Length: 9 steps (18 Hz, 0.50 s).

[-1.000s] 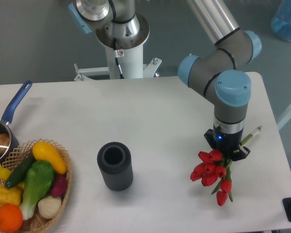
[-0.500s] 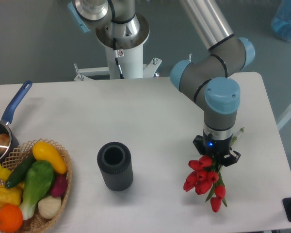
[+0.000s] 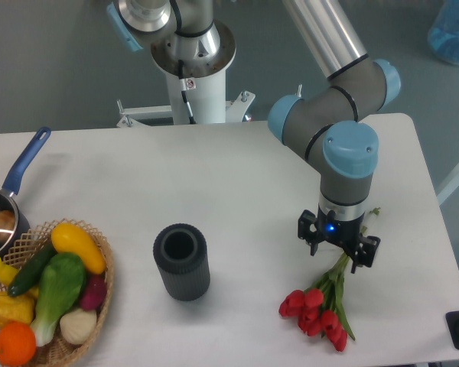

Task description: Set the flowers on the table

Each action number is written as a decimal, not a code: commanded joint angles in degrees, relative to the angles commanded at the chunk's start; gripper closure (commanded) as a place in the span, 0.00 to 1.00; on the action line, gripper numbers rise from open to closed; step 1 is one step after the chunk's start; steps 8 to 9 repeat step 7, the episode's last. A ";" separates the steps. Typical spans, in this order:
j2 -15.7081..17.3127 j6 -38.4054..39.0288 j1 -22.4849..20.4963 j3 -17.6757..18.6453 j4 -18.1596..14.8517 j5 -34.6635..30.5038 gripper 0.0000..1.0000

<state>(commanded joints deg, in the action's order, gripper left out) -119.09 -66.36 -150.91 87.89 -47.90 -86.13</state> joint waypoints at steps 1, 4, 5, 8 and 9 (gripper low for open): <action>0.18 -0.09 -0.09 0.00 0.17 0.09 0.00; 0.35 -1.31 -0.53 0.00 0.26 0.00 0.00; 0.27 -1.67 -0.70 0.00 0.26 -0.09 0.00; 0.27 -1.76 -1.05 0.00 0.26 -0.17 0.00; 0.27 -1.76 -1.05 0.00 0.26 -0.17 0.00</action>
